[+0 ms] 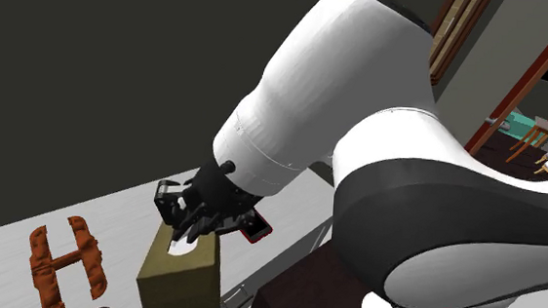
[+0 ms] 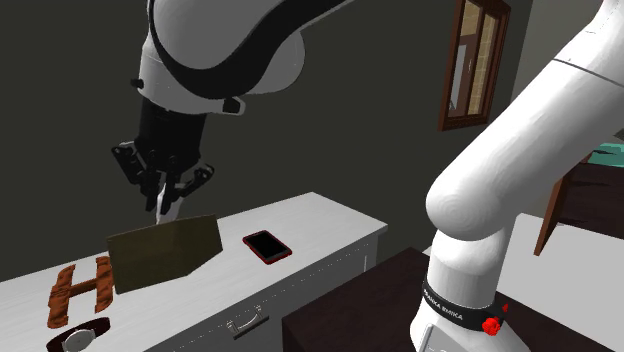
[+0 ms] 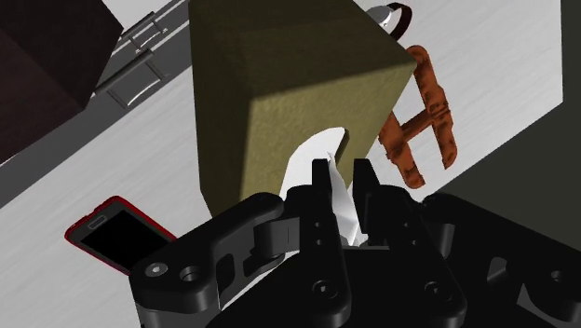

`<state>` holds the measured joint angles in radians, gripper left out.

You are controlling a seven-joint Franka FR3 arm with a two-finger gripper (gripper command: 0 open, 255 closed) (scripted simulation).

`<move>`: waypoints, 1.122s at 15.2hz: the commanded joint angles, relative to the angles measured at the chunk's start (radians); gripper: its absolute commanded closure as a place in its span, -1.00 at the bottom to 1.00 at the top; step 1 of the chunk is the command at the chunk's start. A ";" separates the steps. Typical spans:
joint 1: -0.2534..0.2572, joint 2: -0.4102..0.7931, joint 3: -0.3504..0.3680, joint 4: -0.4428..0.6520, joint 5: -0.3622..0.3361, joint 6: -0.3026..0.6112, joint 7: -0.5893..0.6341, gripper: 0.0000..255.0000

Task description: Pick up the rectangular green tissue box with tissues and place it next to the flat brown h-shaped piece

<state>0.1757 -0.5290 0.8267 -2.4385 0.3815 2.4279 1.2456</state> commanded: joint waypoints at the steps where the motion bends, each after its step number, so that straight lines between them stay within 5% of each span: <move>1: -0.005 0.014 0.014 -0.018 0.001 0.033 0.002 1.00; 17: -0.099 0.162 0.178 -0.134 -0.040 0.298 0.060 1.00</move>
<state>0.0894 -0.3822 0.9920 -2.5534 0.3460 2.7077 1.2985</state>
